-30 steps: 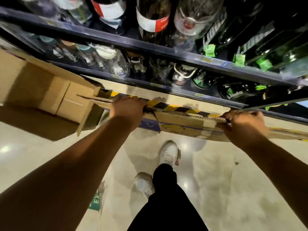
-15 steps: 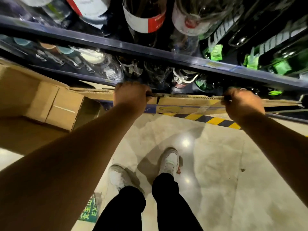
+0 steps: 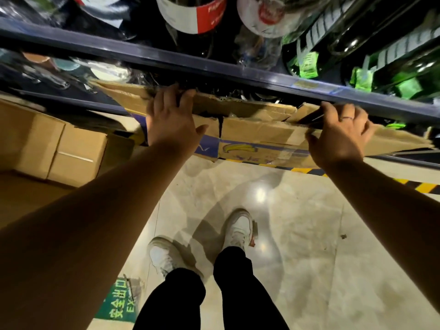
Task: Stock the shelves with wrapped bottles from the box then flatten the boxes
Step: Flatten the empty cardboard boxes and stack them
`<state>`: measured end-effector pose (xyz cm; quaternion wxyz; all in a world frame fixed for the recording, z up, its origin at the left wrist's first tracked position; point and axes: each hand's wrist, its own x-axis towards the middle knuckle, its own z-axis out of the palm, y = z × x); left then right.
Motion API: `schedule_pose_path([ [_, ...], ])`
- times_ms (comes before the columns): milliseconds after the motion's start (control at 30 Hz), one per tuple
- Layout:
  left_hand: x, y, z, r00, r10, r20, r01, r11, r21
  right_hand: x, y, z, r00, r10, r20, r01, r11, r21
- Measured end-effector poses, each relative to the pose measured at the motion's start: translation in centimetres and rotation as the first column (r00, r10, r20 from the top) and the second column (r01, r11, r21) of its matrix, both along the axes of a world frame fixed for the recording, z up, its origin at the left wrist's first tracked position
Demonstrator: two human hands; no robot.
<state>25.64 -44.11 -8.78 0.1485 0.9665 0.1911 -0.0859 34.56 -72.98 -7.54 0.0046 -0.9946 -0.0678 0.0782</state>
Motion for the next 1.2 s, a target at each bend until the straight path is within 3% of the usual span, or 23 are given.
schedule_pose_path([
  [167, -2.0, 0.7, 1.1, 0.998, 0.07, -0.008, -0.07, 0.995, -0.074, -2.7, 0.9, 0.2, 0.998, 0.057, -0.01, -0.057, 0.997, 0.044],
  [433, -8.6, 3.1, 2.1, 0.998, 0.049, -0.029, -0.049, 0.999, 0.008, -7.7, 5.3, 0.7, 0.969, 0.238, 0.069, -0.244, 0.964, 0.108],
  [633, -14.2, 6.7, 2.1, 0.982, 0.074, -0.171, -0.081, 0.996, -0.037, -12.5, 10.6, -0.1, 0.956, 0.294, -0.025, -0.292, 0.955, 0.06],
  [767, -18.1, 9.1, 2.7, 0.967, 0.074, -0.246, -0.097, 0.992, -0.083, -14.4, 13.2, -0.9, 0.972, 0.211, -0.104, -0.213, 0.977, -0.009],
  [900, -21.1, 11.4, 2.8, 0.96, -0.029, -0.28, -0.005, 0.993, -0.119, -14.7, 14.7, -0.3, 0.989, 0.064, -0.134, -0.078, 0.992, -0.1],
  [1200, -24.8, 14.7, 2.8, 0.945, -0.065, -0.322, 0.027, 0.992, -0.12, -17.4, 17.0, 0.0, 0.957, 0.146, -0.252, -0.193, 0.966, -0.173],
])
